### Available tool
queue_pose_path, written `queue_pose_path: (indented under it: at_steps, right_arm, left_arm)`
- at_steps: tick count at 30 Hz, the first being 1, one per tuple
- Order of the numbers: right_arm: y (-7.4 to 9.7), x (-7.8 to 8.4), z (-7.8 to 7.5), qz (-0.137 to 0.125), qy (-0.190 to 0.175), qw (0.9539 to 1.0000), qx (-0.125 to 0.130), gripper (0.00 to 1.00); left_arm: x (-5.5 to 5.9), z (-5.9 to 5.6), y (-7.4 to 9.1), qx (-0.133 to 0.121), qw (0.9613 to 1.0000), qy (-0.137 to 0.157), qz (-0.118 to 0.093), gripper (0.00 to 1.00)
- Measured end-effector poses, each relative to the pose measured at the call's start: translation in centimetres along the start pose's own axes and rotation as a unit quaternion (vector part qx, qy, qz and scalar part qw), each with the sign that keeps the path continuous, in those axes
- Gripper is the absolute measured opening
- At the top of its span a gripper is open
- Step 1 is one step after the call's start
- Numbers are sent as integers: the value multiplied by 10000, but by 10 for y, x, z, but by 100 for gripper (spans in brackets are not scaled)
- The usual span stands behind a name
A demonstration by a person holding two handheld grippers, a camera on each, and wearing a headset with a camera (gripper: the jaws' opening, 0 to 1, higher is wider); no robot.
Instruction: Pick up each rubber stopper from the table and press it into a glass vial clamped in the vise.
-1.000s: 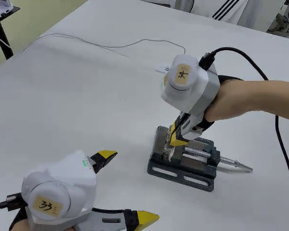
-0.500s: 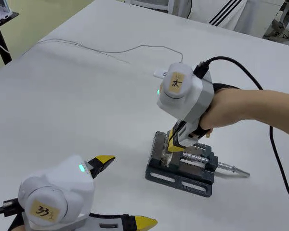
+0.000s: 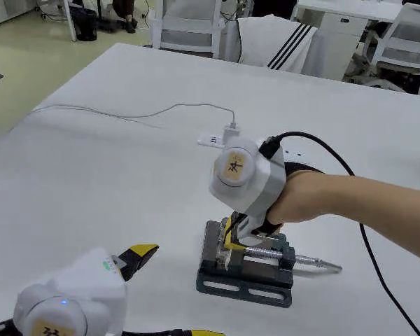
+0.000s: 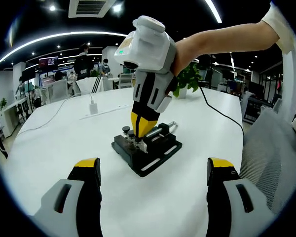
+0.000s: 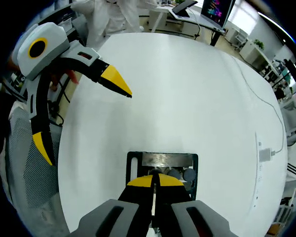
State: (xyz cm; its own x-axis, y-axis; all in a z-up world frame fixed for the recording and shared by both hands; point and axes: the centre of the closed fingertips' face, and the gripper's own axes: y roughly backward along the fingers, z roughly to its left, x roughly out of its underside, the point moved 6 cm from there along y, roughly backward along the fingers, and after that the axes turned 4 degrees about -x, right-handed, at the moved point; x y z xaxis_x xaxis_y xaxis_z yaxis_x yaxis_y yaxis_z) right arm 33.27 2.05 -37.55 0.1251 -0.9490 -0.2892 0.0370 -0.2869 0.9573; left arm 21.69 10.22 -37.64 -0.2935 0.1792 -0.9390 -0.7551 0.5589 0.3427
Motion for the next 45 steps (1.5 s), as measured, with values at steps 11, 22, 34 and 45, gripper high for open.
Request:
queue_pose_path:
  at_steps: [11,22,34,45]
  right_arm:
    - [0,5,1,-524,23,9986,66,0]
    - [4,11,-2,-826,-175,9961,271,10]
    - [4,27,24,-1648,-709,9836,188,61]
    - [11,69,45,-2082,-1388,9667,543,94]
  left_arm:
    - [-5,0,4,29,9999,-130,-4,88]
    - [-3,3,7,-5,9999,-118,31,88]
    - [5,7,8,-31,9999,-40,121,88]
    - [8,11,12,-35,9998,-28,173,89]
